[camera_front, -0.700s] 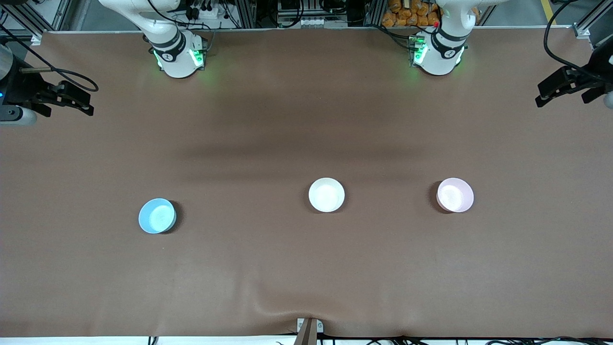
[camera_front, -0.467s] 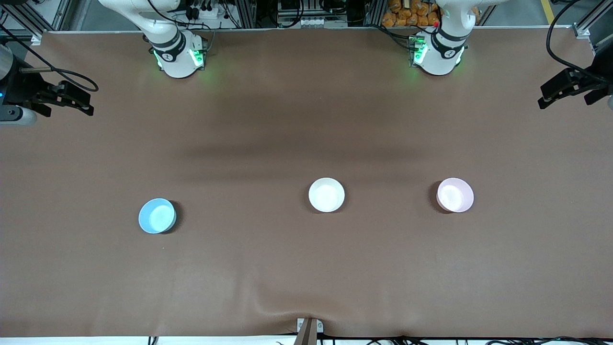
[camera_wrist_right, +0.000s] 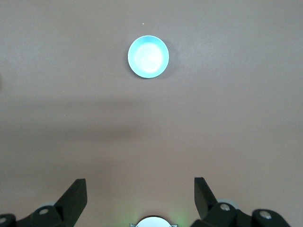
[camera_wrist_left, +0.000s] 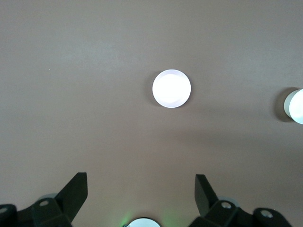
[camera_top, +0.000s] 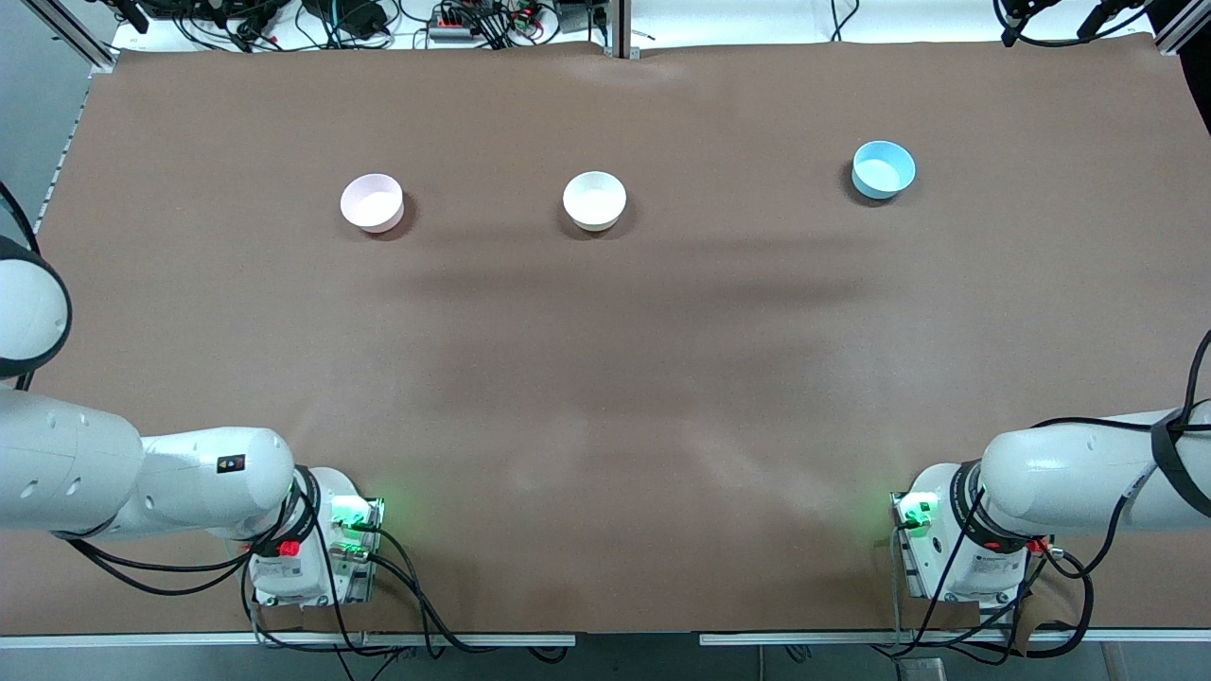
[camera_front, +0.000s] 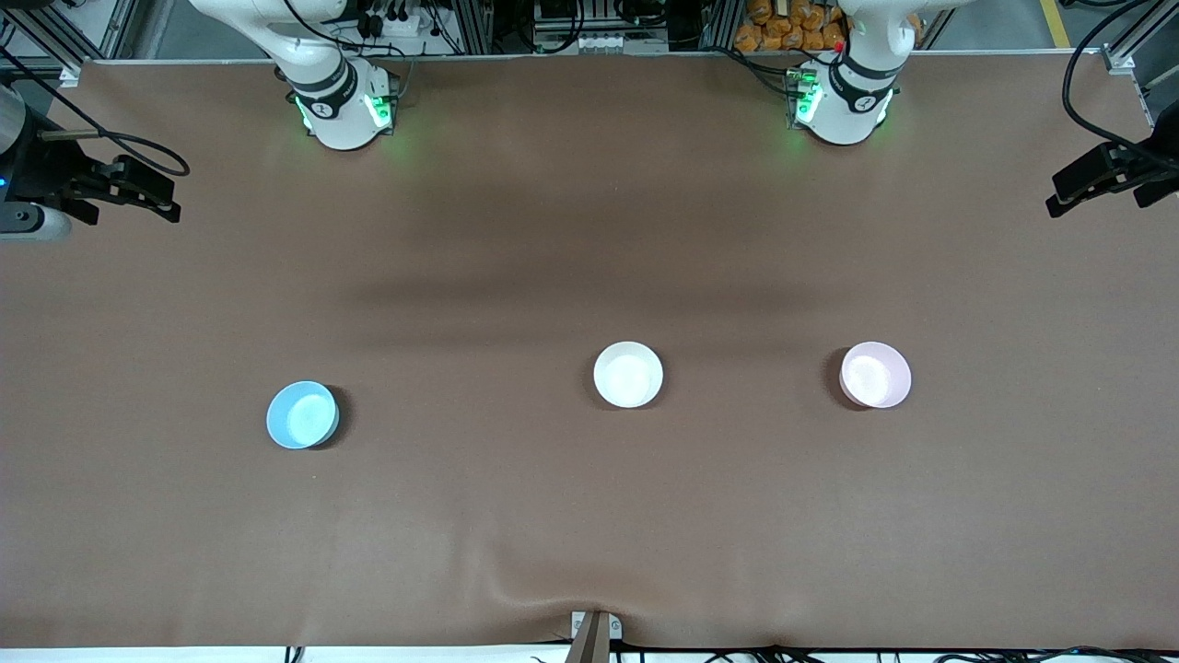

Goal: Stack pink and blue bowls on white bowl

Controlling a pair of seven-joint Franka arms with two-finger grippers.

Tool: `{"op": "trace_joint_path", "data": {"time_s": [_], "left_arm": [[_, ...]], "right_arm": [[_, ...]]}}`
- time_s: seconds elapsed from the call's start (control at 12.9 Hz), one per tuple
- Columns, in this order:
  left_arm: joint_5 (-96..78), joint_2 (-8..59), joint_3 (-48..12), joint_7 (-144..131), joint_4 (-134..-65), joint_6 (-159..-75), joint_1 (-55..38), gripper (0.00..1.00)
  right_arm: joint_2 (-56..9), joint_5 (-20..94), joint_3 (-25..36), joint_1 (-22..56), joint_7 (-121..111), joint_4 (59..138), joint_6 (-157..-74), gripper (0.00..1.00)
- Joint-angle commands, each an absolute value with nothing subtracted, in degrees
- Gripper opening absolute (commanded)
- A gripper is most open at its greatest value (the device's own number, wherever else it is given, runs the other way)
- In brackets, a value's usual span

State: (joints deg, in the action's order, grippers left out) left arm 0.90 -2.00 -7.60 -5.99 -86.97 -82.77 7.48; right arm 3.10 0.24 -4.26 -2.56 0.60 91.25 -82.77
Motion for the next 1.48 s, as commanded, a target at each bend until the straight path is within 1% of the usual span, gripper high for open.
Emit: {"op": "trace_joint_path", "data": {"time_s": [0.0,0.54,1.09,1.4], "left_arm": [[2.02,-0.70,-8.00,-5.54,-85.25,-82.17,7.30,1.00],[1.85,-1.58,-8.35,-6.15,-87.36,-82.62,8.26,1.00],[1.76,-1.67,-8.61,-6.41,-90.34,-88.50,8.35,1.00],[1.58,-2.11,-9.14,-6.50,-91.93,-89.21,8.44,1.00]], "right_arm": [[3.87,0.09,-4.22,-2.37,0.97,92.46,-83.06,1.00],[3.87,0.09,-4.22,-2.55,0.97,92.46,-83.06,1.00],[3.87,0.09,-4.22,-2.46,0.97,92.46,-82.88,1.00],[3.95,0.09,-4.22,-2.37,0.97,92.46,-82.88,1.00]]}}
